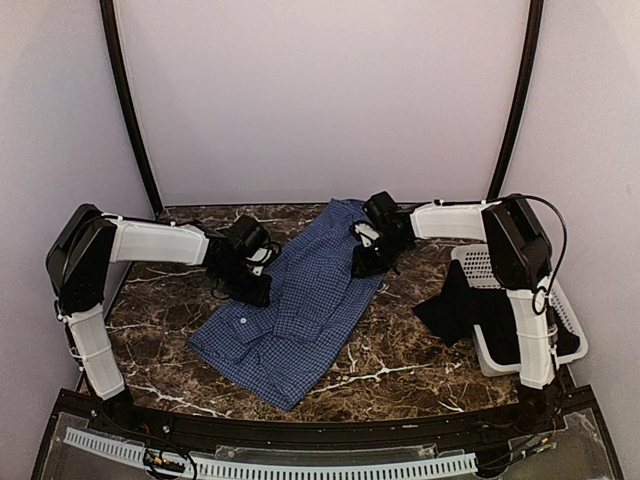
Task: Fold and stack the mixed laundry pile
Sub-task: Rotate the rectangle-folded shirt at the center of the board, then pick up the rectangle-folded shirt from the center of the board, then fold the rectangle-folded shirt at the center of the board.
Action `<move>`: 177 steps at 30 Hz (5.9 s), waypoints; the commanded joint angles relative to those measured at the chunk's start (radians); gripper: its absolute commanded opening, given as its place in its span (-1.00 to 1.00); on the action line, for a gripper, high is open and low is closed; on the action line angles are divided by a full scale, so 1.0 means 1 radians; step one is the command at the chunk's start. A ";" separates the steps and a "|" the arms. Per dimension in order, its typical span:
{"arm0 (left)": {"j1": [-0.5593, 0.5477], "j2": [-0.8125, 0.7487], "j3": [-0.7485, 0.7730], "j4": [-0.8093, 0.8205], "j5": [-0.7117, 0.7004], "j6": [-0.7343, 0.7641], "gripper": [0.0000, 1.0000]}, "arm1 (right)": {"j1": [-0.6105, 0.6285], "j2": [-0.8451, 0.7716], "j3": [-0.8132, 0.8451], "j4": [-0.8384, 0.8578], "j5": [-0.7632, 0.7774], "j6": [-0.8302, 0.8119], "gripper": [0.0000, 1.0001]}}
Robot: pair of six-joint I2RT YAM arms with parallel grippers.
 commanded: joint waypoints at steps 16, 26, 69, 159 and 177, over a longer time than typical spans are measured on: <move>-0.349 0.100 -0.051 0.064 0.074 -0.183 -0.66 | -0.003 0.230 0.362 -0.134 0.130 -0.158 -0.37; -0.282 -0.103 -0.015 0.046 -0.033 -0.125 -0.38 | -0.009 -0.101 0.230 -0.070 0.046 -0.126 -0.23; -0.420 -0.571 -0.819 0.470 0.200 -0.697 -0.28 | 0.234 -0.799 -1.091 0.296 -0.299 0.394 -0.42; 0.239 0.224 0.166 0.583 0.211 -0.277 -1.00 | -0.128 -0.003 0.035 0.319 -0.110 0.040 -1.00; 0.312 0.035 0.237 0.413 0.241 -0.194 0.79 | -0.211 -0.240 0.026 0.267 -0.309 0.077 0.23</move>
